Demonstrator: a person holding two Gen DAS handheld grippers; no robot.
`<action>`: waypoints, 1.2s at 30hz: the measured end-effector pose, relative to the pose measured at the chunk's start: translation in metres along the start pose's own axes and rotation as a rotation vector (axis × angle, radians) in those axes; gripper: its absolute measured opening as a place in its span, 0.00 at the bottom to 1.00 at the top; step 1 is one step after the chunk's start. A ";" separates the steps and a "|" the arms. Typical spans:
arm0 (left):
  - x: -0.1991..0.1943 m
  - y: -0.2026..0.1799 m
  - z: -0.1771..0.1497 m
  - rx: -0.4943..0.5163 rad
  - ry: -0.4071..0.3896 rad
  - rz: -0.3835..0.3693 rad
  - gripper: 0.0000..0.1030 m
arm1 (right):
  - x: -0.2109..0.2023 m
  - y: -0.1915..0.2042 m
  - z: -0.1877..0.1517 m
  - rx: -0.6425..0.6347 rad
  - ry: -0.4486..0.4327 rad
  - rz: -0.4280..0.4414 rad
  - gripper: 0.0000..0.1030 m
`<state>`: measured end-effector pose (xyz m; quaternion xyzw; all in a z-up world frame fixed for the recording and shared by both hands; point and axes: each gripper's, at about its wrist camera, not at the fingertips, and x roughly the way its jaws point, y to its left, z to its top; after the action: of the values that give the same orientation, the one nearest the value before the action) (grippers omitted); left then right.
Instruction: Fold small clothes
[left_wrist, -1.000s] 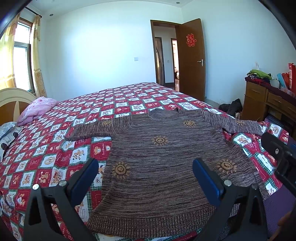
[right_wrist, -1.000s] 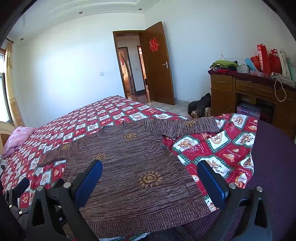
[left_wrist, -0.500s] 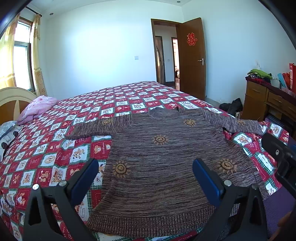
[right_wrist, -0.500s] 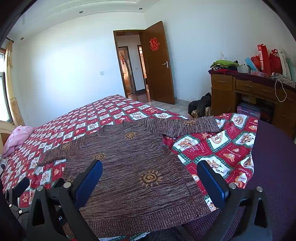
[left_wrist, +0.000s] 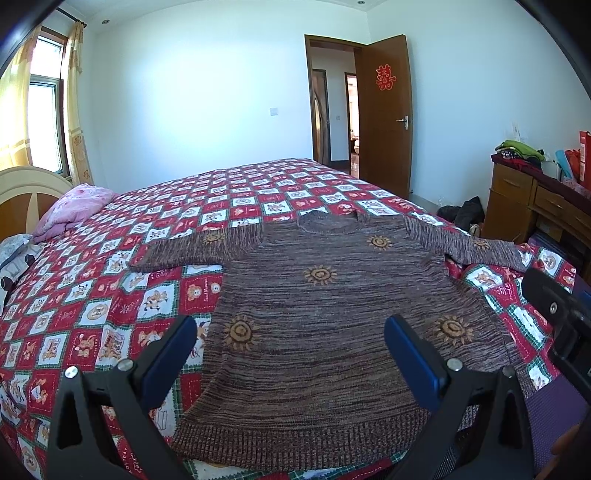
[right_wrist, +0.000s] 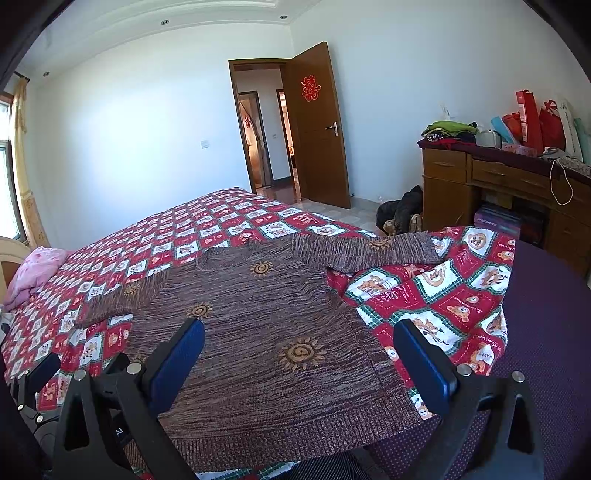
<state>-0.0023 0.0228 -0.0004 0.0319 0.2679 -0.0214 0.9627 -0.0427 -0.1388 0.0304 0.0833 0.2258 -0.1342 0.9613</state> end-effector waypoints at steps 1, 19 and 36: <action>0.000 0.000 0.000 -0.001 0.002 0.000 1.00 | 0.000 0.000 0.000 0.001 0.000 0.000 0.99; 0.002 -0.002 -0.002 -0.007 0.015 -0.007 1.00 | 0.001 0.005 -0.002 -0.008 0.010 0.003 0.99; 0.043 -0.002 -0.007 -0.003 0.105 -0.059 1.00 | 0.048 -0.030 -0.001 0.034 0.098 -0.065 0.99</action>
<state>0.0307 0.0201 -0.0287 0.0235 0.3191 -0.0478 0.9462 -0.0107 -0.1773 0.0050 0.0987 0.2731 -0.1651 0.9426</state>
